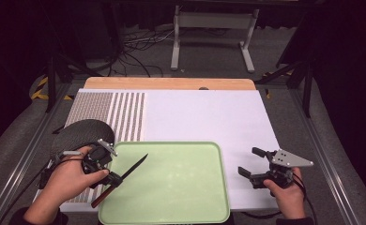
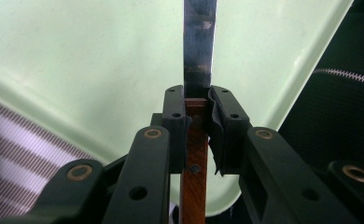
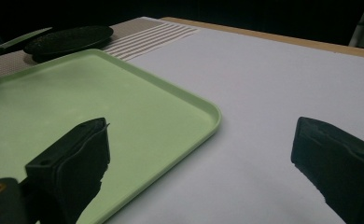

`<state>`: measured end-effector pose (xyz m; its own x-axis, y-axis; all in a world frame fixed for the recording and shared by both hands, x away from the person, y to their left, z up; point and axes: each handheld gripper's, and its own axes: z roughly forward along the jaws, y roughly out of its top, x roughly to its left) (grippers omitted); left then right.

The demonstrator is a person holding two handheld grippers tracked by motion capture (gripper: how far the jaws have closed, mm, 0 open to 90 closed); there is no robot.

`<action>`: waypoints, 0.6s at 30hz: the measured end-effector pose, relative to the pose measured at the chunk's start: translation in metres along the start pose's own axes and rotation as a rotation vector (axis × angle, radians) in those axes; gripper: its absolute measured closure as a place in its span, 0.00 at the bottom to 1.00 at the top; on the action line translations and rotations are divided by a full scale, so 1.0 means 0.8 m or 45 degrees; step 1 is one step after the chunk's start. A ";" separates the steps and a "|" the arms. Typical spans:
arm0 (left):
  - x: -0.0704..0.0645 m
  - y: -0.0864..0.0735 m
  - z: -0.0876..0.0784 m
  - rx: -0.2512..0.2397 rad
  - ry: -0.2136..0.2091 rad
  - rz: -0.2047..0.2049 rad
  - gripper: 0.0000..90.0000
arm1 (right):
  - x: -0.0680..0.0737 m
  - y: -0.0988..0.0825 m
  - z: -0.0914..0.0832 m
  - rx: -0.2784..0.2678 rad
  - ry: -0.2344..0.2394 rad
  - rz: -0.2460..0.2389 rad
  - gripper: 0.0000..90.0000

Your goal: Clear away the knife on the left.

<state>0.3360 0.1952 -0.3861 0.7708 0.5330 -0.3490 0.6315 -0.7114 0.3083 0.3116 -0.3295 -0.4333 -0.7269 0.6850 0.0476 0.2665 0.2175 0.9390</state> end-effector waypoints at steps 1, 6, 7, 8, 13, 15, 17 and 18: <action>0.000 0.000 0.000 0.000 0.000 0.000 0.87 | 0.000 0.000 0.000 0.000 0.000 0.000 0.06; 0.001 0.004 0.010 -0.039 -0.039 -0.002 0.87 | 0.000 0.000 0.000 0.002 0.002 0.000 0.06; 0.001 0.004 0.012 -0.023 -0.034 -0.004 0.87 | 0.000 0.000 0.000 0.002 0.002 0.000 0.06; 0.002 0.005 0.012 -0.021 -0.030 -0.007 0.87 | 0.001 0.000 0.001 0.002 0.002 -0.001 0.06; 0.004 0.005 0.017 -0.029 -0.031 -0.028 0.87 | 0.001 0.000 0.002 0.008 0.005 -0.003 0.06; 0.006 0.006 0.020 -0.022 -0.033 -0.032 0.87 | 0.001 -0.001 0.002 0.010 0.004 -0.003 0.06; 0.008 0.006 0.025 -0.019 -0.037 -0.047 0.87 | 0.001 -0.001 0.002 0.012 0.005 -0.001 0.06; 0.010 0.007 0.028 -0.021 -0.037 -0.064 0.87 | 0.000 -0.001 0.003 0.013 0.005 -0.001 0.06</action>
<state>0.3437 0.1854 -0.4073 0.7354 0.5542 -0.3899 0.6709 -0.6764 0.3040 0.3123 -0.3280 -0.4349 -0.7296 0.6822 0.0482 0.2721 0.2248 0.9356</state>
